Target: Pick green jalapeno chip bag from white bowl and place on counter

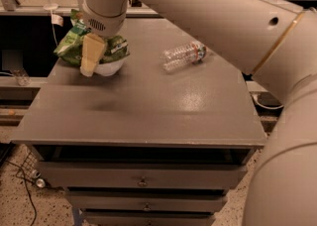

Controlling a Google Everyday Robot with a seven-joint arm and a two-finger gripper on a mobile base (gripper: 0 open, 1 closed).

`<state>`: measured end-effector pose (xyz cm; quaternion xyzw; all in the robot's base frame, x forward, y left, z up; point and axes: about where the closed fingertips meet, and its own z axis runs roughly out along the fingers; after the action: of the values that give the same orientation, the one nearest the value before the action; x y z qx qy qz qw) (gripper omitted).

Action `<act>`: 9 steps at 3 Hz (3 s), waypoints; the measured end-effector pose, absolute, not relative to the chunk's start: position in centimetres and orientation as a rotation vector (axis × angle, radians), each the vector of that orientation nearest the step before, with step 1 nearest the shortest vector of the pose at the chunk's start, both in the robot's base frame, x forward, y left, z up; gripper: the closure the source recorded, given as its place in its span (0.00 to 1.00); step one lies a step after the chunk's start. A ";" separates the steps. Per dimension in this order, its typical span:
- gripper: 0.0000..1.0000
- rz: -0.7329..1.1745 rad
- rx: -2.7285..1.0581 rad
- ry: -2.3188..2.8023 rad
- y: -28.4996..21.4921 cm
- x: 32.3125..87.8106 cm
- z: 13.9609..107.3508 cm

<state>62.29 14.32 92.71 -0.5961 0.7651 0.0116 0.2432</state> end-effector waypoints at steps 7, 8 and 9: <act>1.00 0.042 -1.479 1.991 8.8 62.0 98.7; 1.00 0.141 -1.587 1.946 7.6 60.2 97.8; 1.00 0.321 -1.807 1.819 7.4 57.2 95.3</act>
Offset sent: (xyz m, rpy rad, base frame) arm 0.0278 -0.0110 -0.0171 -0.0207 0.0042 -0.0653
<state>57.24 7.37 95.29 -0.6723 0.6768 0.1193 0.2753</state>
